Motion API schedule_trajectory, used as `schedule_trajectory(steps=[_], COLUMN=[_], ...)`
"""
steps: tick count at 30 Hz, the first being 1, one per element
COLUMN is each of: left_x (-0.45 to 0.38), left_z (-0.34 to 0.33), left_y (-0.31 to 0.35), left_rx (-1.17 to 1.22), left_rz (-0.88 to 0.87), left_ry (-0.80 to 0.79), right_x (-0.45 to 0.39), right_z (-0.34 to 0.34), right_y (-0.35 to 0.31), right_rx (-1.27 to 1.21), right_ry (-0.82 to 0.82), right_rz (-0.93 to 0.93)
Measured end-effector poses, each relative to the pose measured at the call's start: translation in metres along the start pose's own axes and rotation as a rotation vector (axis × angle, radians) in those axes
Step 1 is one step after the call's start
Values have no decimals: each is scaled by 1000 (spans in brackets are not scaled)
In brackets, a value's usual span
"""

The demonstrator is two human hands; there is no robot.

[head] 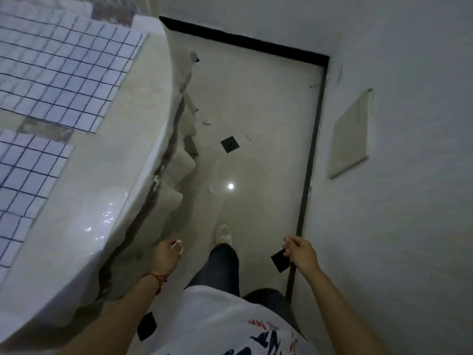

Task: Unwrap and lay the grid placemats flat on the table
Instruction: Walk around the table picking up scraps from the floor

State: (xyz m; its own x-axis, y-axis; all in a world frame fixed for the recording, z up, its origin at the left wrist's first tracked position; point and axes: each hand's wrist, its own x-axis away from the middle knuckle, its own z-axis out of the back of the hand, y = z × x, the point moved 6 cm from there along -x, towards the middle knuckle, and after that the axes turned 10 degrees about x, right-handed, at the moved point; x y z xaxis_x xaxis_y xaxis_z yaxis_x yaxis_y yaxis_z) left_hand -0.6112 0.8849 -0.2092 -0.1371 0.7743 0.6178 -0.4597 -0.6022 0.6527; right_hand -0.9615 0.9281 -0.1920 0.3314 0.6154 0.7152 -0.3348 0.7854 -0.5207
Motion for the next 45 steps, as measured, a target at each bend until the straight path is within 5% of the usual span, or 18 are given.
schedule_trajectory(steps=[13, 20, 30, 40, 45], left_x=[-145, -236, -383, -446, -447], left_z=[-82, -140, -228, -250, -241], left_y=[103, 13, -136, -228, -262], left_rx=[95, 258, 209, 214, 223], left_rz=[17, 202, 277, 344, 357], left_ry=[14, 146, 225, 237, 285], right_x=[-160, -316, -531, -596, -604], right_z=[-21, -106, -293, -470, -498], right_y=[-71, -73, -32, -6, 17], right_rx=[196, 440, 695, 960, 1205], right_ry=[-246, -432, -432, -416, -365], right_rz=[-17, 140, 375, 786, 928])
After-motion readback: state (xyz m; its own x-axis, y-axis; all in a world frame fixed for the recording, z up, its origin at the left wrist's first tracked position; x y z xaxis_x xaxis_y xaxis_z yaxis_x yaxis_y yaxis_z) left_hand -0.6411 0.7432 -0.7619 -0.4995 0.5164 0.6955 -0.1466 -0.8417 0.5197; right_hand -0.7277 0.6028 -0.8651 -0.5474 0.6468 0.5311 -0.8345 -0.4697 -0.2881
